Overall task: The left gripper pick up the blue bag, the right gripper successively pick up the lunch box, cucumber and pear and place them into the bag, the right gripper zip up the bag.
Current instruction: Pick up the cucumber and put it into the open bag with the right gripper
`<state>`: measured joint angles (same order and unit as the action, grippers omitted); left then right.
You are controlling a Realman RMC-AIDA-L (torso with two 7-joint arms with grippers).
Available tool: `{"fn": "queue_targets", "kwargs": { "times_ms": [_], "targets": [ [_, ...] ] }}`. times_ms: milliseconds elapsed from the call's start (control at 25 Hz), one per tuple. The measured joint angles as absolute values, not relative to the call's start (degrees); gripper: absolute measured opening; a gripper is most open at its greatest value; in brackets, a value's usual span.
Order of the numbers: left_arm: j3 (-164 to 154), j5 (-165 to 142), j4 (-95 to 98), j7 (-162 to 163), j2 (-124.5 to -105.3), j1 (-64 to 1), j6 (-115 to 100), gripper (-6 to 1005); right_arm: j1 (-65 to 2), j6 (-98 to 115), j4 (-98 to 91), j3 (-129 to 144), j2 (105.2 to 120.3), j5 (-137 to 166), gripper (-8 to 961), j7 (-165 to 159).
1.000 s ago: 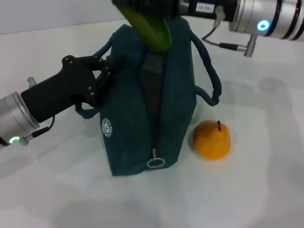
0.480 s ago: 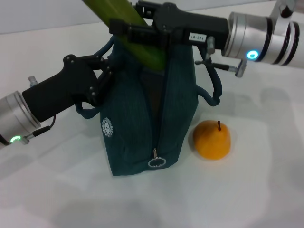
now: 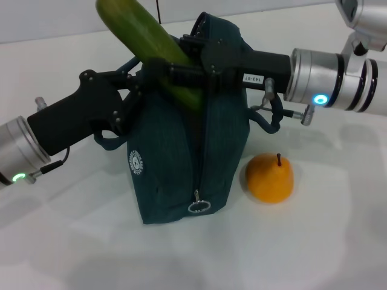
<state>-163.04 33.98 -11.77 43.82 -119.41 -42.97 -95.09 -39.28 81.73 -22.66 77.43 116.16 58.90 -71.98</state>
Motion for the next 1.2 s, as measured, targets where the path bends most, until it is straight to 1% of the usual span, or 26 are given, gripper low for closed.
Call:
{"fn": "queue_targets", "kwargs": {
  "times_ms": [520,760,840,960,1040,1080,1120,1160,1200],
  "targets": [
    [-163.0,34.1,-11.8,43.8,-119.35,-42.9,-95.3,46,-35.4,83.4,-23.9,77.9,116.17,55.2,705,-66.6],
    [-163.0,34.3,-11.9,43.8,-119.35,-42.8,-95.4,46,-35.0,84.2,-24.2,78.0,116.00,52.5,793,-66.3],
    [-163.0,34.3,-11.9,43.8,-119.35,-42.8,-95.4,46,-34.9,84.2,-24.7,77.7,115.78,52.5,792,-66.8],
    [-163.0,34.5,-12.0,43.8,-119.32,-42.4,-95.4,46,-33.3,84.2,-28.5,77.0,114.51,53.6,791,-70.0],
    [-163.0,34.4,-12.0,43.8,-119.28,-42.3,-95.5,46,-30.5,84.2,-33.4,76.9,112.85,55.8,790,-72.8],
    [-163.0,34.4,-12.0,43.8,-119.29,-42.2,-95.5,46,-28.4,84.8,-36.2,76.9,111.77,57.6,790,-73.5],
    [-163.0,34.4,-12.0,43.8,-119.31,-42.2,-95.5,46,-27.3,85.2,-37.7,76.8,111.28,58.6,789,-73.6],
    [-163.0,34.4,-12.0,43.7,-119.33,-42.2,-95.5,45,-24.9,86.1,-40.6,76.6,110.45,60.5,789,-73.6],
    [-163.0,34.4,-12.0,43.6,-119.35,-42.1,-95.5,45,-22.9,86.8,-42.7,76.2,110.12,62.5,788,-73.4]
  ]
}}
